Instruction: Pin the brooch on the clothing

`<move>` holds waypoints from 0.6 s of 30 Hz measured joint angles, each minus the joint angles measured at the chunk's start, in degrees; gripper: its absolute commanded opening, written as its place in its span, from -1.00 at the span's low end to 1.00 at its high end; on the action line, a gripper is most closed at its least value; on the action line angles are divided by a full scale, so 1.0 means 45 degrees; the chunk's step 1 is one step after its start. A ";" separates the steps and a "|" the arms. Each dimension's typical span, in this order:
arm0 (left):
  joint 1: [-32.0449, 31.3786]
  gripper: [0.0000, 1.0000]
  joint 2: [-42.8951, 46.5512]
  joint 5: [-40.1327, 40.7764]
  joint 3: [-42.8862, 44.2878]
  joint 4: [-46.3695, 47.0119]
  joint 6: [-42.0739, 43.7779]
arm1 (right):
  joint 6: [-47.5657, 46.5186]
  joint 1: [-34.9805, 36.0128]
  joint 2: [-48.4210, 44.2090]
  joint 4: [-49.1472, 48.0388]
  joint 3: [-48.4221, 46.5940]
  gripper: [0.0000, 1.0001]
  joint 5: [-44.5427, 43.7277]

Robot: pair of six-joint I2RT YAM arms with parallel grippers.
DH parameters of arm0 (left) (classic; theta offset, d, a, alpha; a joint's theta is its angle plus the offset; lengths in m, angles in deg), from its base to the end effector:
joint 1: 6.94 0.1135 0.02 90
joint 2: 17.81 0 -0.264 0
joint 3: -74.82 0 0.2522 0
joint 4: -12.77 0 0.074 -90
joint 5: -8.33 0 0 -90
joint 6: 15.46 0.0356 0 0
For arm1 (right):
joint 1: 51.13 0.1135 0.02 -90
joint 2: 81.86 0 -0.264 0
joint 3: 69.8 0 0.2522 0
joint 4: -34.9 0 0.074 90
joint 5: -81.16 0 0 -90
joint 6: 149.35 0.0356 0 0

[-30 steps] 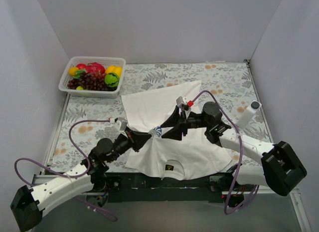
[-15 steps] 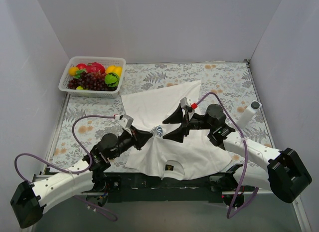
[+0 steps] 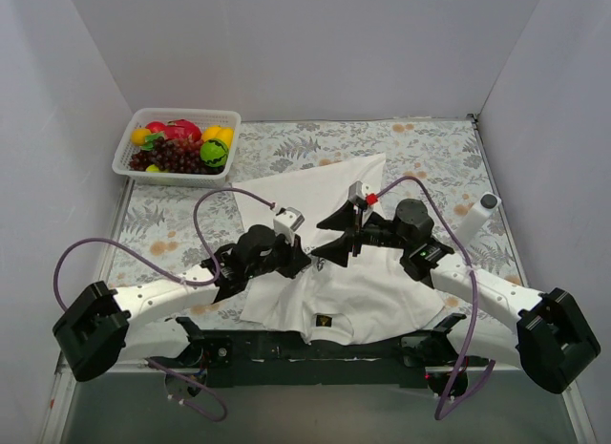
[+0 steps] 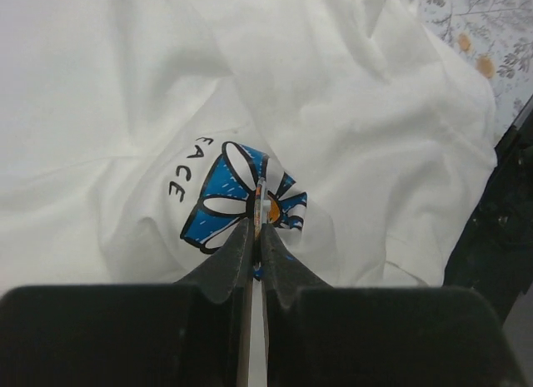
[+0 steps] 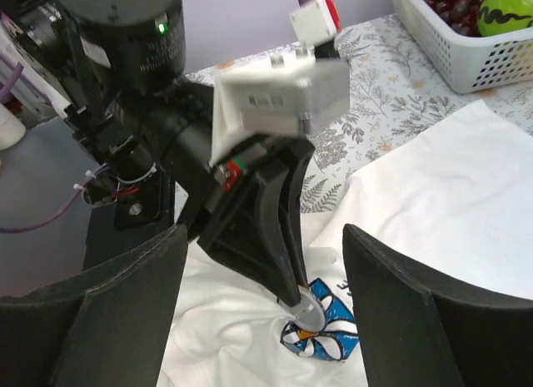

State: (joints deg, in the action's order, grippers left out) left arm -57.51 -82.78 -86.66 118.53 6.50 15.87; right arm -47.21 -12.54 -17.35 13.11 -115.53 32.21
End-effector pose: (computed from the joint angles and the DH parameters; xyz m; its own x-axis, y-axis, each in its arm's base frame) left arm 0.1503 -0.1877 0.2107 -0.8518 -0.3039 -0.4267 0.1748 0.6030 -0.7784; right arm 0.1776 0.1716 0.2759 -0.1666 0.0700 -0.9835 -0.9696 0.1695 0.1763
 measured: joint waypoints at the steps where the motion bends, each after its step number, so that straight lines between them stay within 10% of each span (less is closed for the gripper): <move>1: -0.0112 -0.87 -0.0355 0.0121 0.0165 -0.0117 0.0058 | -0.0029 -0.0005 -0.0087 -0.0005 0.0000 0.64 -0.0107; 7: -0.0996 -0.07 -0.1617 0.0860 0.0957 -0.0631 0.0520 | -0.0083 -0.0087 -0.0325 0.0000 0.0000 0.65 -0.0466; 12: -0.1088 0.96 -0.1700 0.1020 0.1117 -0.0704 0.0534 | -0.0097 -0.0146 -0.0393 0.0000 0.0019 0.63 -0.0486; 18: -0.0957 0.96 -0.0695 0.1171 0.0967 -0.0350 0.0117 | -0.0068 -0.0131 -0.0986 -0.0219 0.0204 0.65 -0.0442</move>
State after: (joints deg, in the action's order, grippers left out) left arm -61.81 -85.90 -81.39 122.88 4.93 16.39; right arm -47.52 -13.13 -21.78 12.13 -114.61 30.22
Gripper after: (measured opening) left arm 0.981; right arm 0.819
